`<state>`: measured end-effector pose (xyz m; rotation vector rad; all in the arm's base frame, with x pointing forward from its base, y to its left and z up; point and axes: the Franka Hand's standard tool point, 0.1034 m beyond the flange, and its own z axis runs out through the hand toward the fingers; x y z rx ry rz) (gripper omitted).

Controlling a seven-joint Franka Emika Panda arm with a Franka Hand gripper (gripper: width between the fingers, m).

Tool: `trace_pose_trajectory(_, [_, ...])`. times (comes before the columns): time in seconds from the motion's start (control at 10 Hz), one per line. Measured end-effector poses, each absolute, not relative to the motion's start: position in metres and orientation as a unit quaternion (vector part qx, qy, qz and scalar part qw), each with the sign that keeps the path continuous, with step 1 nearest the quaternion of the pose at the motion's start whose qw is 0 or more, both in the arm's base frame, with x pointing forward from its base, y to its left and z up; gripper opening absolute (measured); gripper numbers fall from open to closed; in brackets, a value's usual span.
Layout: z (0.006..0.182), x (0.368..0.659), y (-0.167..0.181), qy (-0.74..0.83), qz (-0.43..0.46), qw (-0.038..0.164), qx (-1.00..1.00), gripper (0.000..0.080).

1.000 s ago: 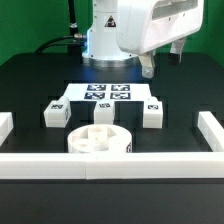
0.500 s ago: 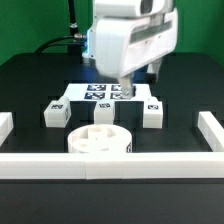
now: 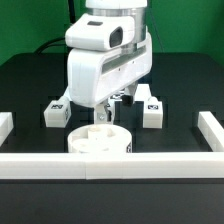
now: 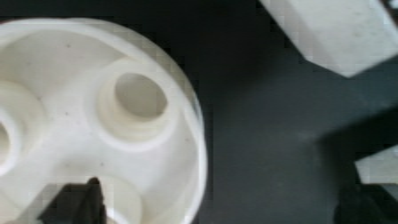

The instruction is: Assemble stool

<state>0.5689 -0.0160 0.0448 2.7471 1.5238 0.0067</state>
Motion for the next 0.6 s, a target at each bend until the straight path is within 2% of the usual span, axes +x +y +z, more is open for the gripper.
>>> trace_pose_trajectory(0.6, [0.016,0.573,-0.011,0.486,-0.019,-0.017,0.874,0.065])
